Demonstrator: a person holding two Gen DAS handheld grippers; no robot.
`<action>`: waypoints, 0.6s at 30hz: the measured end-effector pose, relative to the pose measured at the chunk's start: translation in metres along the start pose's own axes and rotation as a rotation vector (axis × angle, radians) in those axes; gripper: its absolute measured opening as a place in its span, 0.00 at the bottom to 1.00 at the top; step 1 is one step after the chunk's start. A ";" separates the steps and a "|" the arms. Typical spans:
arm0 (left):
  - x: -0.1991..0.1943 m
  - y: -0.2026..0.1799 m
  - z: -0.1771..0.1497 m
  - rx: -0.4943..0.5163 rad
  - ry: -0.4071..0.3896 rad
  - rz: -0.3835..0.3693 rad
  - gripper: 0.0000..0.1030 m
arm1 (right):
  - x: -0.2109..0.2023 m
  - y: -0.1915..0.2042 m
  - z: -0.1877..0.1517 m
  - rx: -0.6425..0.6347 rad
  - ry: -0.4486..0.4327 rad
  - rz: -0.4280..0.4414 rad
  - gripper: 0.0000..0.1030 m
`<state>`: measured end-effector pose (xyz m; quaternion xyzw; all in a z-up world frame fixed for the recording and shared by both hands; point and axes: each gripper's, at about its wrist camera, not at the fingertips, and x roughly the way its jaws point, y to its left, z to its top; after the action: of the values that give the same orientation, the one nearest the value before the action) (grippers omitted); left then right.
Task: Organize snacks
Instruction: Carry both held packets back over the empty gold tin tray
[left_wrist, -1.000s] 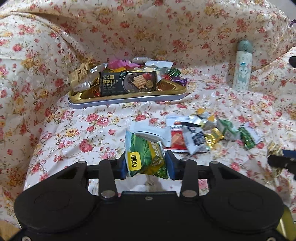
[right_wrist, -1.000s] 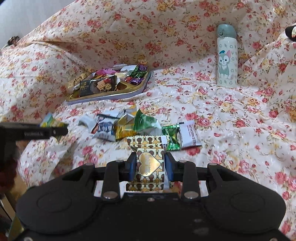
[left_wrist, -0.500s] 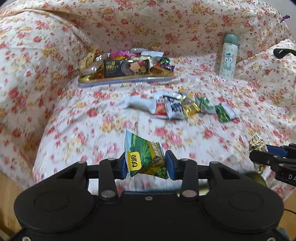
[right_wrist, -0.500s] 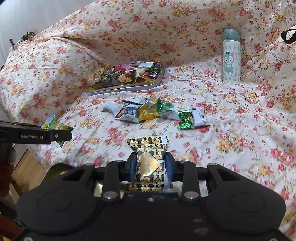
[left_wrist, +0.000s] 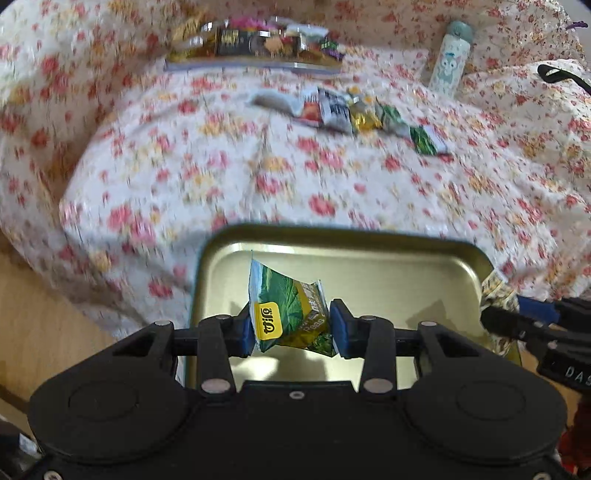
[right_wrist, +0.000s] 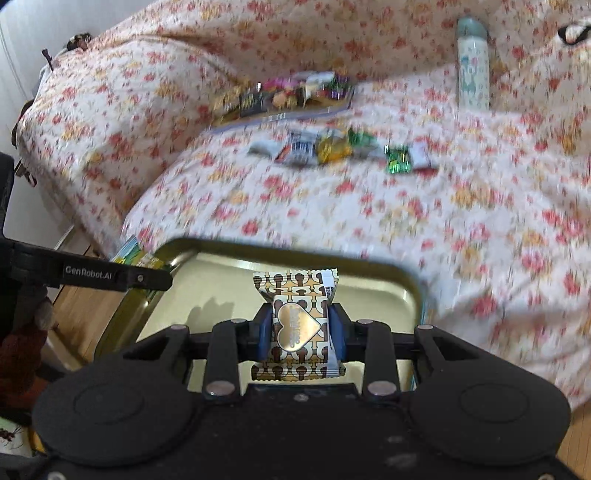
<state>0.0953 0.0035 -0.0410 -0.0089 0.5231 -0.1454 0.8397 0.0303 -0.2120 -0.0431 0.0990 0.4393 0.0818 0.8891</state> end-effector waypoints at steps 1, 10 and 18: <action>0.001 0.000 -0.004 -0.004 0.017 -0.006 0.47 | -0.001 0.000 -0.004 0.008 0.014 0.002 0.33; 0.010 -0.002 -0.030 -0.027 0.124 -0.063 0.47 | -0.002 -0.002 -0.027 0.031 0.093 -0.008 0.33; 0.014 -0.011 -0.041 0.016 0.123 -0.033 0.48 | 0.004 -0.005 -0.035 0.031 0.116 -0.029 0.33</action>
<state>0.0625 -0.0047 -0.0701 -0.0020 0.5724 -0.1637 0.8035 0.0053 -0.2125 -0.0684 0.1015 0.4928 0.0677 0.8616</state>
